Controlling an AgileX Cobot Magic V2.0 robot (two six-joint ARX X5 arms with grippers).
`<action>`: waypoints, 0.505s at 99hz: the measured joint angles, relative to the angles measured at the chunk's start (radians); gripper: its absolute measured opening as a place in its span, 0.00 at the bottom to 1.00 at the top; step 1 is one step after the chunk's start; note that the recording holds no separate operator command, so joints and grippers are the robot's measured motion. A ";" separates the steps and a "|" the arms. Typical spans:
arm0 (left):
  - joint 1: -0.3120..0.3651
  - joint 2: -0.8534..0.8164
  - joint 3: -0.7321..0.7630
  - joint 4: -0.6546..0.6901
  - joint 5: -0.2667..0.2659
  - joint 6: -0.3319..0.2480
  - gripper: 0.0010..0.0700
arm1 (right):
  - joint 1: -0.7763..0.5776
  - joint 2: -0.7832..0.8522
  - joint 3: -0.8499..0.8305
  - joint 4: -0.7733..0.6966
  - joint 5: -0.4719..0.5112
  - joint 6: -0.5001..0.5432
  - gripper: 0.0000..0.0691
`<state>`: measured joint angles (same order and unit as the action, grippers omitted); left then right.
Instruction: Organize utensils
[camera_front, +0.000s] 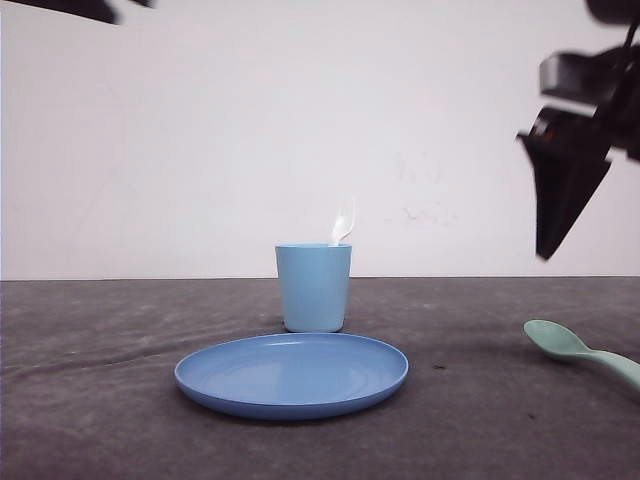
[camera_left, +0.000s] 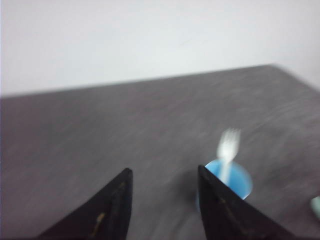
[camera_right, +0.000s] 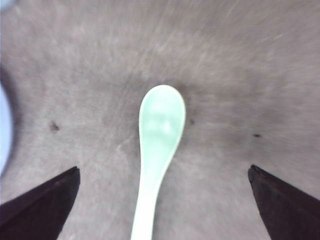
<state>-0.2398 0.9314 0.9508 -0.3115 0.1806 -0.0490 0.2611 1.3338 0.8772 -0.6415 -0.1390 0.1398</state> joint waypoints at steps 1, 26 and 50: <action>0.007 -0.006 0.000 -0.013 -0.002 0.000 0.33 | 0.002 0.005 0.000 0.002 0.000 0.000 0.98; 0.190 -0.100 0.000 -0.214 -0.029 0.008 0.33 | 0.011 0.117 0.000 0.068 0.000 0.007 0.98; 0.276 -0.092 -0.068 -0.216 -0.028 0.009 0.33 | 0.014 0.179 0.000 0.145 0.001 0.008 0.98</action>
<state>0.0364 0.8391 0.8833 -0.5278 0.1528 -0.0402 0.2756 1.5131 0.8772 -0.4969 -0.1383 0.1474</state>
